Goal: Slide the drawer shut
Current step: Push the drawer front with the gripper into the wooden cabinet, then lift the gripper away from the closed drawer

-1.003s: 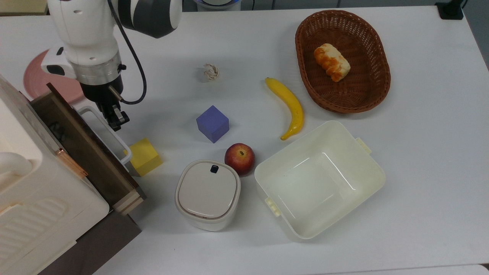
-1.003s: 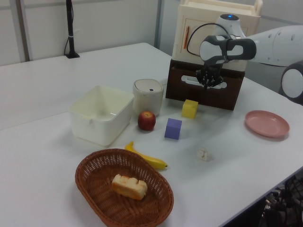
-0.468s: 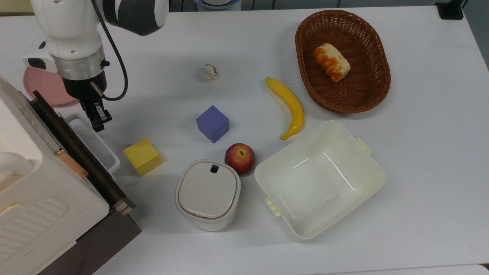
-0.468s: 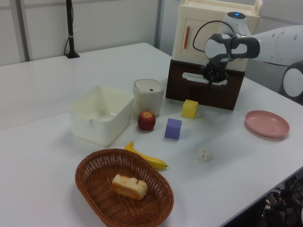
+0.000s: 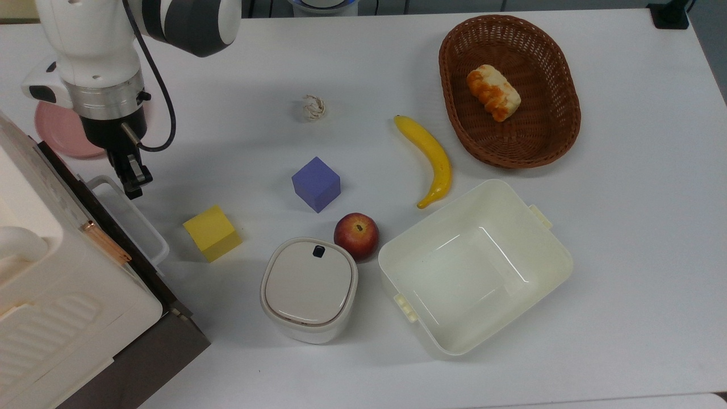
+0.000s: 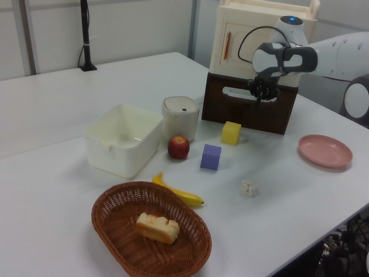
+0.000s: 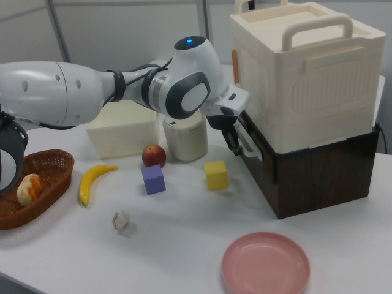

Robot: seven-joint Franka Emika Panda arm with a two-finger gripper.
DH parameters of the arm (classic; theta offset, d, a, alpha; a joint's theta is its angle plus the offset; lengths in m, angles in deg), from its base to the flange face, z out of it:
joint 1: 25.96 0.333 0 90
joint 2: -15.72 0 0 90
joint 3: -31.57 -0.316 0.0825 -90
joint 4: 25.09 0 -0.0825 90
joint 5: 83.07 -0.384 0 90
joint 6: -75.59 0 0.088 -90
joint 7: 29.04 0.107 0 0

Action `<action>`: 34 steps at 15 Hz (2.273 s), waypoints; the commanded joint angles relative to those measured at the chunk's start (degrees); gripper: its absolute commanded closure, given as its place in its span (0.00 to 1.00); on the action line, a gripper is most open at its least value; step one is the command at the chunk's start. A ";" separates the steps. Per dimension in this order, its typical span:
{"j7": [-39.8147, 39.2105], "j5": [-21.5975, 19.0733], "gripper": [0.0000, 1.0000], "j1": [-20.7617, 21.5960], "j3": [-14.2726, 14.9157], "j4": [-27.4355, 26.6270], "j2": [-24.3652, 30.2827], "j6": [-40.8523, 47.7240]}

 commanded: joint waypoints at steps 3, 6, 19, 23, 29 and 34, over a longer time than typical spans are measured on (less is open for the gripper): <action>-1.03 -1.02 1.00 -0.33 0.47 0.75 -0.64 -2.24; -0.94 -1.89 1.00 -0.50 0.47 0.75 -0.64 -2.24; -11.66 -1.81 1.00 1.42 -2.34 -1.36 1.12 -1.45; -17.81 -1.63 1.00 6.43 -3.30 -1.80 2.17 4.17; -26.59 0.04 1.00 9.95 -9.37 -1.89 10.42 18.40; -32.84 -0.05 1.00 12.94 -9.37 -5.23 19.21 27.80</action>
